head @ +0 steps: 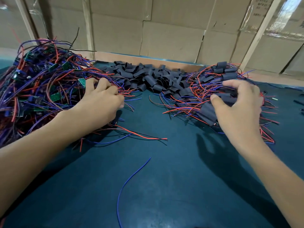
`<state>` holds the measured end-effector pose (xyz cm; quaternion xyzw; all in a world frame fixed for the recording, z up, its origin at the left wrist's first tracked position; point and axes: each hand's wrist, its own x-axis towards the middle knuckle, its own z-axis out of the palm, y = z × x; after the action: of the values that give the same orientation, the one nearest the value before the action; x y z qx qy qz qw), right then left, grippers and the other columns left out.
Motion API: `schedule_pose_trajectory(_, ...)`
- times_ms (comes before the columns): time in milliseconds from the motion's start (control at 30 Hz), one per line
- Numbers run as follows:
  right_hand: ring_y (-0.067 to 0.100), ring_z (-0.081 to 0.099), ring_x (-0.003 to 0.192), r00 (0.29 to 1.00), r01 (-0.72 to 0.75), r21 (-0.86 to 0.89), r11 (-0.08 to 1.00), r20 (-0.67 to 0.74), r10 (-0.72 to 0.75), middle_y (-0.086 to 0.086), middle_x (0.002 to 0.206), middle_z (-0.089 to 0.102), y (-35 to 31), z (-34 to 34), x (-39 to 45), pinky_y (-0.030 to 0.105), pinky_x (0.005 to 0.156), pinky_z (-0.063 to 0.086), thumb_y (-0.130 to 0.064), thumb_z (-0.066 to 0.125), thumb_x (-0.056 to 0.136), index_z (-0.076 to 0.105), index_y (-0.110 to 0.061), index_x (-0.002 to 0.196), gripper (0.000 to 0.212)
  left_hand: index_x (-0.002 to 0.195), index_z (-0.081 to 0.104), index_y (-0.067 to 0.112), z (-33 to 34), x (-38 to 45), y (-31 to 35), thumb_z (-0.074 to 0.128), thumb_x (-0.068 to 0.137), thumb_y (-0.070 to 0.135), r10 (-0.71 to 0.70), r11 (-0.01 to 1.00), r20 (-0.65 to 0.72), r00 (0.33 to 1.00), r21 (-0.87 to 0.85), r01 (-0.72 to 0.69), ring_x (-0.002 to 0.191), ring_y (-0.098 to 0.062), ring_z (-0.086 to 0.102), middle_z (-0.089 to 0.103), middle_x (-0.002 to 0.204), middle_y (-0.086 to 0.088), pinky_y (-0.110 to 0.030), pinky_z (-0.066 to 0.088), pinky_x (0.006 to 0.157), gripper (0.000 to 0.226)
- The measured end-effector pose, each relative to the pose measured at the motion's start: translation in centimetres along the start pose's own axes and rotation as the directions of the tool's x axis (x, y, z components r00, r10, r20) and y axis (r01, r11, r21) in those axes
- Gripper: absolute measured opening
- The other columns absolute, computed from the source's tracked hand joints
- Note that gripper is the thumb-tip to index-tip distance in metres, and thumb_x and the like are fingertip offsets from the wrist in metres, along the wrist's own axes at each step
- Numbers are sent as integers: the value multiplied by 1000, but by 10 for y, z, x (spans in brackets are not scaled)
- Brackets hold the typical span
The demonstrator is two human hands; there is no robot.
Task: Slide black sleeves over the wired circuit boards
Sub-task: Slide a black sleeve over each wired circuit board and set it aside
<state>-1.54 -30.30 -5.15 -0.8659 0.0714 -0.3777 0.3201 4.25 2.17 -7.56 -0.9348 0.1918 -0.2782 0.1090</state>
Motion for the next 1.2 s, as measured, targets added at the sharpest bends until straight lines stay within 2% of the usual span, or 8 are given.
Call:
schedule_pose_trajectory(200,6,65,103,959,207,308,929,123,-254,-11,106,71,-22,6,-25,32,99,49,-19,71,92,69,-21,110,18,93,70,16,-23,1,16,56,99,26,83,996,-293,952,59,-68,124,-42,51,64,118,-5,-60,28,104,19)
schedule_pose_trajectory(300,3,64,100,812,362,252,897,387,-436,-17,101,72,-28,16,-41,32,96,47,-39,72,90,75,-27,112,26,95,71,21,-30,-1,21,60,97,27,123,992,-271,955,-6,-129,130,-40,48,63,124,-1,-61,26,105,13)
schedule_pose_trajectory(433,16,52,108,606,469,57,881,706,-368,-12,106,63,-31,31,-55,40,98,36,-60,67,88,74,-37,117,38,98,69,30,-31,-2,29,55,101,31,278,950,-157,947,-99,-296,111,-25,57,65,101,9,-53,30,102,15)
schedule_pose_trajectory(633,17,47,100,627,564,-48,824,674,-390,-14,90,52,-28,26,-45,34,84,23,-27,63,97,71,-32,94,9,126,57,44,-33,1,26,12,92,75,468,876,284,837,-275,-396,111,-6,42,52,110,19,-34,31,100,65)
schedule_pose_trajectory(933,13,52,88,798,352,18,936,517,-310,-13,92,61,-20,14,-30,51,93,44,-5,59,95,60,-16,90,12,107,68,23,-33,1,22,42,103,42,458,813,-15,889,-398,-426,96,-21,53,59,100,6,-39,43,89,33)
schedule_pose_trajectory(1000,15,58,97,818,375,43,926,453,-353,-13,99,64,-19,13,-30,51,97,44,-16,64,95,66,-20,97,6,103,68,13,-34,1,22,51,103,31,395,790,-105,913,-469,-396,90,-27,57,60,99,-1,-45,48,84,24)
schedule_pose_trajectory(1100,11,59,111,801,408,56,911,456,-387,-17,114,67,-24,10,-32,40,104,40,-54,63,92,67,-30,126,42,108,68,9,-36,1,25,51,105,26,350,765,-170,921,-516,-386,83,-30,59,58,97,-5,-47,52,76,24)
schedule_pose_trajectory(1200,5,67,90,689,339,182,923,620,-375,-17,91,75,-27,14,-38,27,92,48,-68,56,89,72,-36,121,48,116,69,11,-37,-1,32,50,106,27,385,731,-210,899,-525,-436,82,-29,59,56,101,-6,-44,52,76,26)
